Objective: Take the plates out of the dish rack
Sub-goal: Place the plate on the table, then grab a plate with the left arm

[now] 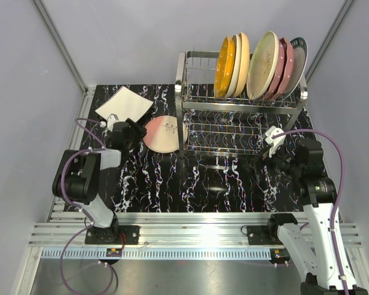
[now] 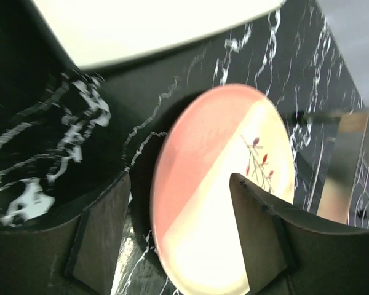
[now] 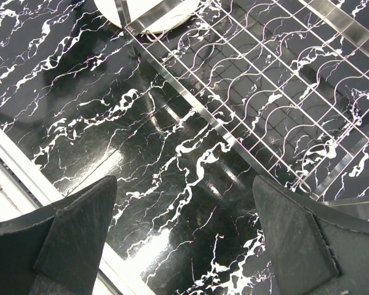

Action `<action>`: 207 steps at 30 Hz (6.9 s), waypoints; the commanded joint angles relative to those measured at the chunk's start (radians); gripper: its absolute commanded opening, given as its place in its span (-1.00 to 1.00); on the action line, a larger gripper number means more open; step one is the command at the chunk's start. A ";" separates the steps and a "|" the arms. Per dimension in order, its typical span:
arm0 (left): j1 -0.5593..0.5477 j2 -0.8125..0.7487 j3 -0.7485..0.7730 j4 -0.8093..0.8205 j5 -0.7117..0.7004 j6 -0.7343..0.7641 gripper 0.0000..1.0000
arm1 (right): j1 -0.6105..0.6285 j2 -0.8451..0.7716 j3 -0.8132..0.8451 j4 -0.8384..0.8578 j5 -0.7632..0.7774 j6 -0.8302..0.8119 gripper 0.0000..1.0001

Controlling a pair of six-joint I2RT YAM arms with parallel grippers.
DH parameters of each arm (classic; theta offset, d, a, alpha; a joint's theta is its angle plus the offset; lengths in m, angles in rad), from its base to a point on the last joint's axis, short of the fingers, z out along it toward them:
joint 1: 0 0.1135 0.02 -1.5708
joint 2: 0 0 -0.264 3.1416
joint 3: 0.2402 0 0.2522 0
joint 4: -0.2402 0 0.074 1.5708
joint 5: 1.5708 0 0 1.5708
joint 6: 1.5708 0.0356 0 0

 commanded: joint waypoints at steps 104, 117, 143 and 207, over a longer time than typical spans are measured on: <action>-0.562 0.140 1.384 -0.648 0.511 0.794 -0.88 | -0.038 -0.028 -0.021 0.001 -0.024 -0.015 1.00; -0.564 0.049 1.315 -0.477 0.458 0.712 -1.00 | -0.038 -0.031 -0.021 0.001 -0.024 -0.013 0.99; -0.448 0.095 1.373 -0.183 0.441 0.178 -1.00 | -0.072 -0.034 -0.024 0.002 -0.019 -0.012 0.99; -0.445 0.016 1.549 -0.188 0.303 -0.084 -1.00 | -0.084 -0.042 -0.024 0.004 -0.024 -0.010 0.99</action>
